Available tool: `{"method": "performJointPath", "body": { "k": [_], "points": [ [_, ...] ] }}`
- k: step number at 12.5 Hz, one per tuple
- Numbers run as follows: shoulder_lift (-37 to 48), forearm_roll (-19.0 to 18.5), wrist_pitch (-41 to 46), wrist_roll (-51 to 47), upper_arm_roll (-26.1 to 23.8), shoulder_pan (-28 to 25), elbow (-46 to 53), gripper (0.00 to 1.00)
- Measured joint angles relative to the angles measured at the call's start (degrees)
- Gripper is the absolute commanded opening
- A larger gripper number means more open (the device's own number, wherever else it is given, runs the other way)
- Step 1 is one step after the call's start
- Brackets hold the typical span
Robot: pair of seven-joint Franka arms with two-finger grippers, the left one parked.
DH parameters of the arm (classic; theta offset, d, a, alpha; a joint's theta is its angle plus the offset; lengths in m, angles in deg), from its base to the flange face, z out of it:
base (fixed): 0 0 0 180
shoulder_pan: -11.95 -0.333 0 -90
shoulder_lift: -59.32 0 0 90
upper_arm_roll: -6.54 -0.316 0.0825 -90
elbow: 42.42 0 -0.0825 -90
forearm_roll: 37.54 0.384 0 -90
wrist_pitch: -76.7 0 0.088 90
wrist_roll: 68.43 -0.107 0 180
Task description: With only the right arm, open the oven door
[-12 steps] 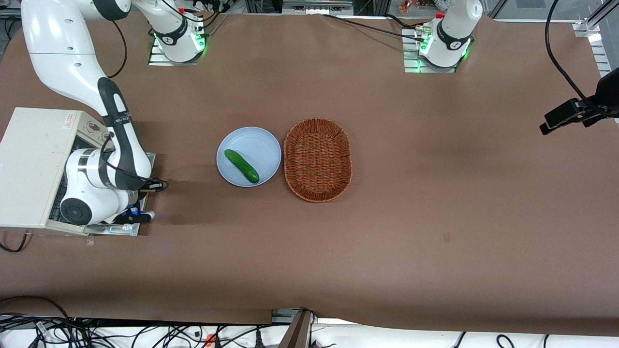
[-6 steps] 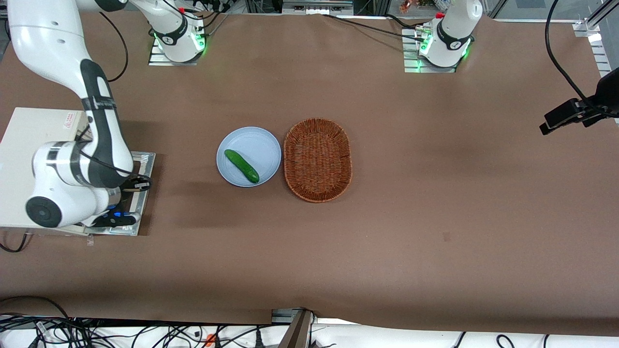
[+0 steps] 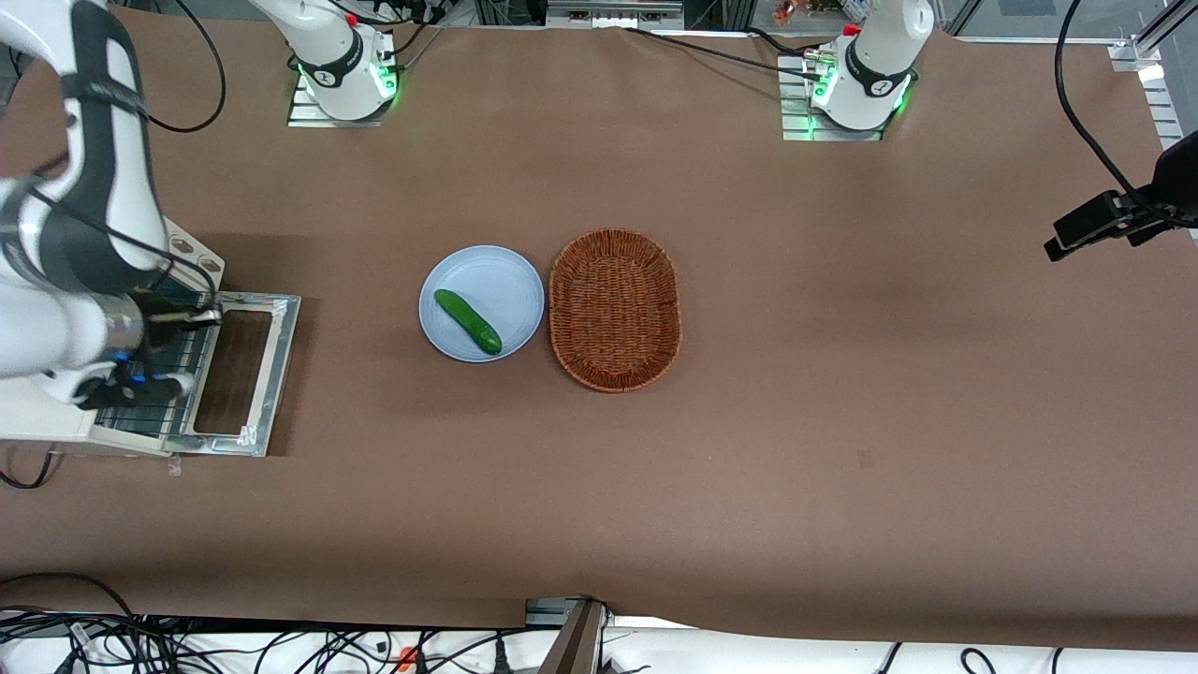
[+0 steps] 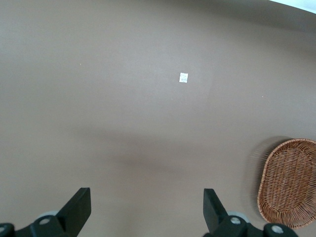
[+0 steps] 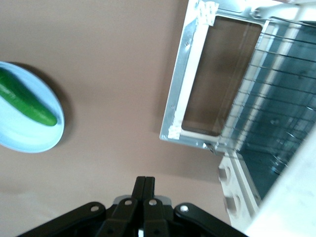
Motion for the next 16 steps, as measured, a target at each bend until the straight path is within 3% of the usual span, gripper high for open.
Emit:
{"method": "performJointPath", "body": {
  "k": [4,6,7,8,13,16],
  "points": [
    [11.0,0.0,6.3,1.4,0.5,0.1,-0.3,0.00],
    [15.4,0.0,7.7,1.6,0.8,0.1,-0.8,0.08],
    [16.7,0.0,7.7,1.8,1.1,0.1,-1.1,0.28],
    [17.4,0.0,7.7,2.0,1.6,0.1,-1.3,0.99],
    [16.9,-0.6,7.0,2.5,3.9,0.1,-1.6,1.00],
    [16.9,-5.8,4.5,2.4,3.3,-2.4,-1.6,1.00]
  ]
}}
